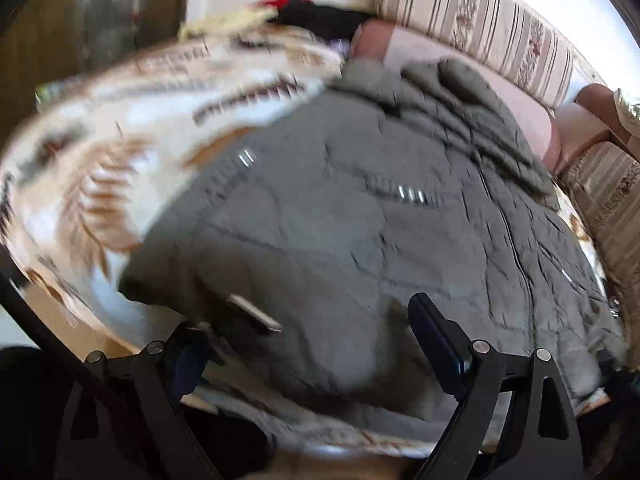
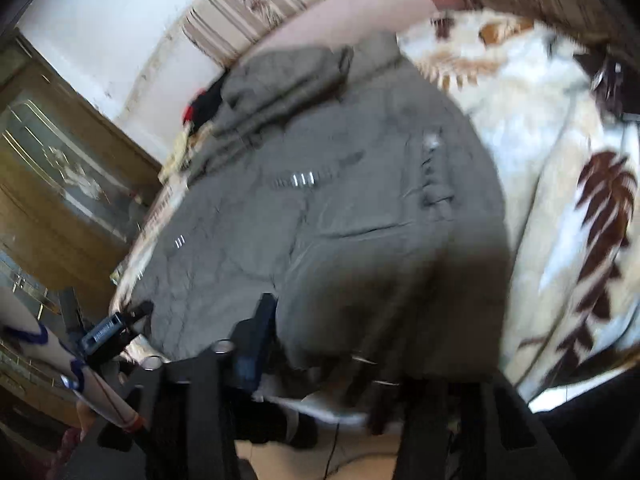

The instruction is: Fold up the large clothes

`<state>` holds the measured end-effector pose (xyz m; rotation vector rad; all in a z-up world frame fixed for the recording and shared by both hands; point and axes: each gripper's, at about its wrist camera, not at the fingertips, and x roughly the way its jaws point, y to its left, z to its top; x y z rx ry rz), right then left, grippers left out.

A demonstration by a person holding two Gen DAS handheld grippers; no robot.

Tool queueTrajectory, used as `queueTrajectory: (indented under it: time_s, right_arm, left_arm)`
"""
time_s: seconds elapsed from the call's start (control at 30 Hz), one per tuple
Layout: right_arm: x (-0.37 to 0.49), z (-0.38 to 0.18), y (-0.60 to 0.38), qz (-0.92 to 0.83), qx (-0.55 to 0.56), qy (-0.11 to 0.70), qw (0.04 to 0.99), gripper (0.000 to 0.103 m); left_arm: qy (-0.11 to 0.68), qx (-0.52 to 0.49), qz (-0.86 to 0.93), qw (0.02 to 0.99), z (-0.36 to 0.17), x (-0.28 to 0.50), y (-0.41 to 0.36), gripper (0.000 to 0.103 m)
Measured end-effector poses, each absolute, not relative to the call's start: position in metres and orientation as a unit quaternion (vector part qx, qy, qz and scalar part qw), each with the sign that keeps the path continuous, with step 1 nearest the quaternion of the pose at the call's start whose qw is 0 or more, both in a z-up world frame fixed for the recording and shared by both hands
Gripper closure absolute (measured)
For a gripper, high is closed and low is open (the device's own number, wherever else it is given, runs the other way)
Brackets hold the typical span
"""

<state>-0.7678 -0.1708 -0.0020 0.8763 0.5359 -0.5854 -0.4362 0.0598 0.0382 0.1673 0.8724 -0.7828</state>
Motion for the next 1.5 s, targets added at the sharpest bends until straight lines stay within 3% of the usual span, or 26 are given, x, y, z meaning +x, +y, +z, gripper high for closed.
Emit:
queueTrajectory:
  time_s: [0.07, 0.2, 0.47, 1.5]
  right_arm:
    - [-0.768, -0.002, -0.171, -0.292, 0.403, 0.249, 0.831, 0.068]
    - [-0.757, -0.009, -0.169, -0.302, 0.385, 0.277, 0.827, 0.069]
    - [-0.745, -0.025, -0.171, -0.317, 0.368, 0.324, 0.812, 0.063]
    - [-0.752, -0.027, -0.172, -0.313, 0.396, 0.303, 0.808, 0.059]
  left_arm:
    - [0.397, 0.087, -0.356, 0.842, 0.041, -0.434, 0.06, 0.017]
    - [0.402, 0.115, -0.346, 0.84, 0.03, -0.433, 0.051, 0.025]
    - [0.365, 0.192, -0.309, 0.857, 0.018, -0.447, 0.034, 0.024]
    - [0.343, 0.212, -0.29, 0.868, 0.015, -0.452, 0.028, 0.022]
